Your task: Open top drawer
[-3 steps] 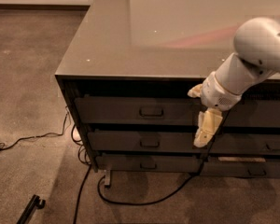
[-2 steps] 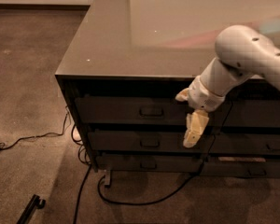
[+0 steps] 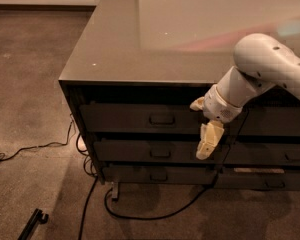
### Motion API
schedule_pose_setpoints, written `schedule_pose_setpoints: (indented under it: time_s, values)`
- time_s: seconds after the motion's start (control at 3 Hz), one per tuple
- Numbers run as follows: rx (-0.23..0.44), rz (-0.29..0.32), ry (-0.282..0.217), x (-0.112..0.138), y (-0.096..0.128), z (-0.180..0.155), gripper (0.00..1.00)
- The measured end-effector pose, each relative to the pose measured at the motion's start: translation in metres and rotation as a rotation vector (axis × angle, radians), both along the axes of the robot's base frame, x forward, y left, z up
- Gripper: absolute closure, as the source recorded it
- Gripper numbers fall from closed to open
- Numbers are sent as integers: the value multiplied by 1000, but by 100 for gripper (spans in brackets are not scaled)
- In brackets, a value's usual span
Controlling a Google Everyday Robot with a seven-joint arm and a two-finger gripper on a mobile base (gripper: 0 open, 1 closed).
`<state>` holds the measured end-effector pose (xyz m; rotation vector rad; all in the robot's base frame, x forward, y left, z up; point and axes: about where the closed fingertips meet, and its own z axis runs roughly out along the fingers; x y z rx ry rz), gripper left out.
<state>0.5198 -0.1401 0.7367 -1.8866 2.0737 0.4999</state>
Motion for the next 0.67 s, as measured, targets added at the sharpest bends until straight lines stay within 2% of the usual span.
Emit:
schedule_pose_setpoints:
  time_s: [0.33,0.67]
  values:
    - [19,-66,-47,31,10,-19,0]
    - [19,-66,-48,32,10,-20,0]
